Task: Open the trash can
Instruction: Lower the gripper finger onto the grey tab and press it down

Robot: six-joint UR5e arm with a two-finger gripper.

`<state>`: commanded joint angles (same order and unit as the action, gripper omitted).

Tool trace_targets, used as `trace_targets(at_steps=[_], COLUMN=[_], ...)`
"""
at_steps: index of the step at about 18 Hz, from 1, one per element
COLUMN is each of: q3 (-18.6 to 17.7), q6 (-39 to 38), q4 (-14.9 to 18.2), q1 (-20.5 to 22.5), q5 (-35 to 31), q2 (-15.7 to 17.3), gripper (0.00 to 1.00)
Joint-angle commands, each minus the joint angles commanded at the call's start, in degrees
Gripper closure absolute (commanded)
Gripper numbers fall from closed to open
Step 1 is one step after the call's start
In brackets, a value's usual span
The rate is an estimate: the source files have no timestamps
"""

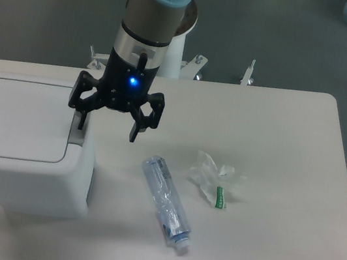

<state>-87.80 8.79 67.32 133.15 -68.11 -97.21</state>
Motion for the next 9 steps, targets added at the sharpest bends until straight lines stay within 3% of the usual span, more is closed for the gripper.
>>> trace_targets(at_steps=[9], q3=[-0.35], q6=[0.09], q4=[-0.18], q1=[0.0], q5=[-0.09], q2=[-0.53], gripper=[0.0])
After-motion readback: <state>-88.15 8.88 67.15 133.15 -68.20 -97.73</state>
